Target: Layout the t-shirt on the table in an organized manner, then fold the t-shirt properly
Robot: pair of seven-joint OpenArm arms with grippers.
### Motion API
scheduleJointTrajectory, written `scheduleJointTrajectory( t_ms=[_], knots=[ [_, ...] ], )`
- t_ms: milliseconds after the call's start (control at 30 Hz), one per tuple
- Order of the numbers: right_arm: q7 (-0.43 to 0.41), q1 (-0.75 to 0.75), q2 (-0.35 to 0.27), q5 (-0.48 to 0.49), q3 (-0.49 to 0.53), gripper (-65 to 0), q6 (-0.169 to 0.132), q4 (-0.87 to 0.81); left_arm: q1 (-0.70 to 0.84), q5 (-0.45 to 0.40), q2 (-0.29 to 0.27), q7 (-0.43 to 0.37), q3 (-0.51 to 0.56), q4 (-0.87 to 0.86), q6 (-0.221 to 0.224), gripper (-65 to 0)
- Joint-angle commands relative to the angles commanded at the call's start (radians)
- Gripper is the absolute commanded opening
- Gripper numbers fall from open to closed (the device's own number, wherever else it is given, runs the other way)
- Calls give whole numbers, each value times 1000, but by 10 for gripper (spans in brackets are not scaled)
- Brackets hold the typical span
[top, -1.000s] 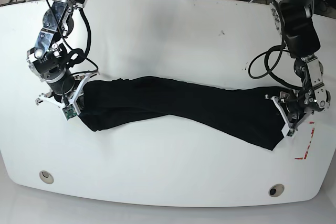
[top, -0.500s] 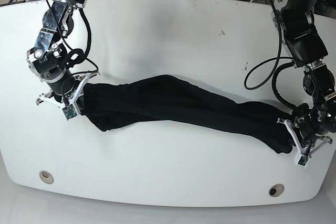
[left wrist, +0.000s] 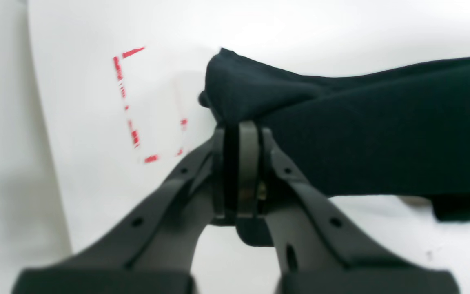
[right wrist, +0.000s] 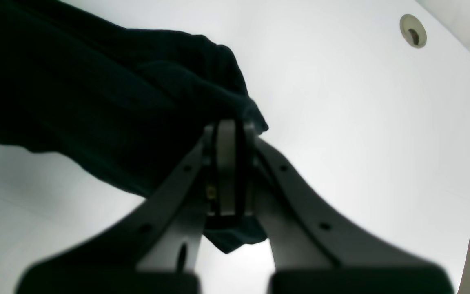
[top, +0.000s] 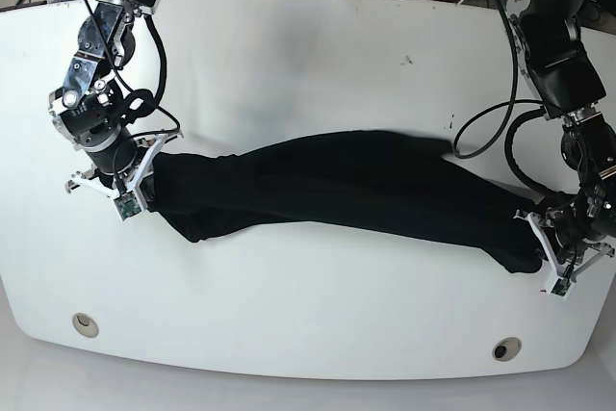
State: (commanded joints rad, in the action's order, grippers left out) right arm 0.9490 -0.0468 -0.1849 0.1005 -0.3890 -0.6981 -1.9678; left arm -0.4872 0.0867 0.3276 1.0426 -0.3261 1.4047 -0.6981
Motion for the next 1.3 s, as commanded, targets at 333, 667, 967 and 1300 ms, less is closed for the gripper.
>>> scheduleJointTrajectory(
  t_ms=[333,667,967,1300],
  knots=[
    [0,-3,0,0,3,-648,0,0,37,0,2,5,0,2,0,-615],
    [0,-5,0,0,3,-648,0,0,66,0,28,64,0,58,0,-344],
    [0,-5,0,0,3,-648,0,0,69,0,23,57,5,72,0,-339],
    [0,-5,0,0,3,-648,0,0,55,0,-38,28,0,-112,0,-338]
  ],
)
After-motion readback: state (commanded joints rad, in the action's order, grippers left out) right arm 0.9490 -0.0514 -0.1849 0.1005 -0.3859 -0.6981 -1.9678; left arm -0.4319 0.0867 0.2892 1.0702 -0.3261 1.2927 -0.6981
